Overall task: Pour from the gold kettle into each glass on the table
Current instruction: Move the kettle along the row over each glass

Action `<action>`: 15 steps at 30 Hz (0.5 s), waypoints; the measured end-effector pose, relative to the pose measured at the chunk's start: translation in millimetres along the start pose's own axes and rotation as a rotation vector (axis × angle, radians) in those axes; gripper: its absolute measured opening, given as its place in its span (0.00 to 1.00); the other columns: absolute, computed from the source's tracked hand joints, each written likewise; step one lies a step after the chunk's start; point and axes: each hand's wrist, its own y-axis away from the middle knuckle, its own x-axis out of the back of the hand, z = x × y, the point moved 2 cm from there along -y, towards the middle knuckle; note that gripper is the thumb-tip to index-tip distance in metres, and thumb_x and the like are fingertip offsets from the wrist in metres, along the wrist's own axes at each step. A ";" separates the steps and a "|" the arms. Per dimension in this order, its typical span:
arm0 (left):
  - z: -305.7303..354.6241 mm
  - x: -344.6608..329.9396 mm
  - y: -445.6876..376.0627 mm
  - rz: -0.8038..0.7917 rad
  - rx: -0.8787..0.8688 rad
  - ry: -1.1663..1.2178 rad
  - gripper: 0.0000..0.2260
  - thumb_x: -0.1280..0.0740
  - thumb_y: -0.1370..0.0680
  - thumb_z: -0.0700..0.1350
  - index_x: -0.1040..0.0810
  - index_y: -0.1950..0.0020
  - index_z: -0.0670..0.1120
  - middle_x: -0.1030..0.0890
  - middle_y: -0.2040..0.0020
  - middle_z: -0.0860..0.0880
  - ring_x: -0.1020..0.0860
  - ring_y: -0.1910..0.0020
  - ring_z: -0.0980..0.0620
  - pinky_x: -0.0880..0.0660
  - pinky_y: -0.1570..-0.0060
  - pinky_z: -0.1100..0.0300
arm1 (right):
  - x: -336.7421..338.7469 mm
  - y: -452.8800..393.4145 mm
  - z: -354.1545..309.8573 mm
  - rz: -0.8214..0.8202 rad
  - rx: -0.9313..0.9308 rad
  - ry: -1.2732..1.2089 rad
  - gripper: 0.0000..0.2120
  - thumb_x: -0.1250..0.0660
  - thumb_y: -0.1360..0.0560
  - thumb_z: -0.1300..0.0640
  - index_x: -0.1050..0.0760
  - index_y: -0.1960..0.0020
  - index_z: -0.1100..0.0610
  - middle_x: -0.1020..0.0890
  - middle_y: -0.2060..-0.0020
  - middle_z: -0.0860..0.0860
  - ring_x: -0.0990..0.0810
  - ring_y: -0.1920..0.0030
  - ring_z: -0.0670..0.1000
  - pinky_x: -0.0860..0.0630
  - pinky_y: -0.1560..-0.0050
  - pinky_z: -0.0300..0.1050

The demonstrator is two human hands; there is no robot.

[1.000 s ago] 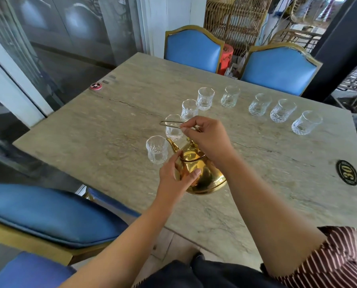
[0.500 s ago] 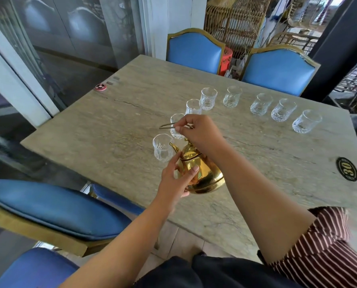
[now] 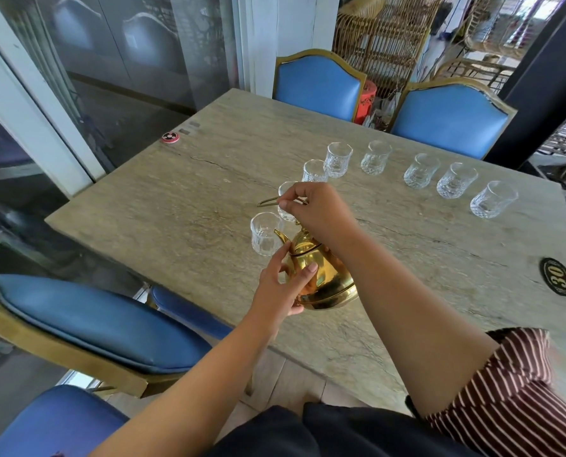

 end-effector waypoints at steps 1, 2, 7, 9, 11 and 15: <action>0.3 -0.1 0.2 0.004 -0.002 0.004 0.27 0.25 0.31 0.60 0.32 0.37 0.72 0.30 0.30 0.52 0.21 0.38 0.45 0.18 0.46 0.45 | -0.2 0.0 -0.2 0.001 -0.002 0.003 0.05 0.31 0.24 0.52 0.17 0.53 0.51 0.15 0.50 0.47 0.17 0.51 0.51 0.20 0.49 0.51; 0.5 0.1 0.5 0.009 -0.005 0.007 0.26 0.25 0.29 0.58 0.33 0.36 0.71 0.29 0.30 0.52 0.21 0.38 0.45 0.19 0.46 0.44 | -0.3 0.1 -0.5 0.003 -0.004 0.002 0.05 0.31 0.24 0.52 0.17 0.53 0.51 0.15 0.50 0.47 0.18 0.50 0.50 0.20 0.48 0.50; 4.4 -1.2 4.8 0.020 0.000 0.006 0.28 0.25 0.32 0.60 0.33 0.36 0.71 0.29 0.31 0.51 0.21 0.37 0.43 0.19 0.44 0.42 | -0.2 0.9 -2.3 0.005 0.012 0.013 0.05 0.32 0.23 0.52 0.17 0.53 0.50 0.16 0.50 0.44 0.20 0.51 0.46 0.27 0.60 0.38; 5.9 -2.2 5.9 0.021 0.007 0.004 0.29 0.26 0.36 0.62 0.33 0.37 0.72 0.30 0.29 0.51 0.22 0.35 0.41 0.19 0.44 0.42 | -0.3 0.1 -2.3 0.004 0.014 0.020 0.05 0.32 0.23 0.52 0.17 0.53 0.50 0.15 0.51 0.45 0.20 0.52 0.46 0.29 0.61 0.36; 5.8 -2.2 6.3 0.020 0.011 0.003 0.29 0.26 0.35 0.62 0.33 0.37 0.72 0.30 0.29 0.51 0.23 0.35 0.40 0.20 0.44 0.41 | -0.9 -0.6 -2.0 0.002 0.012 0.033 0.05 0.32 0.23 0.52 0.17 0.53 0.50 0.15 0.52 0.46 0.18 0.53 0.49 0.26 0.59 0.38; 6.3 -1.2 7.0 0.022 0.013 0.001 0.26 0.26 0.32 0.60 0.33 0.39 0.72 0.30 0.30 0.51 0.23 0.35 0.40 0.20 0.44 0.41 | -2.2 -1.6 -2.6 -0.007 0.014 0.041 0.05 0.32 0.24 0.52 0.18 0.54 0.50 0.15 0.52 0.48 0.17 0.53 0.51 0.22 0.54 0.46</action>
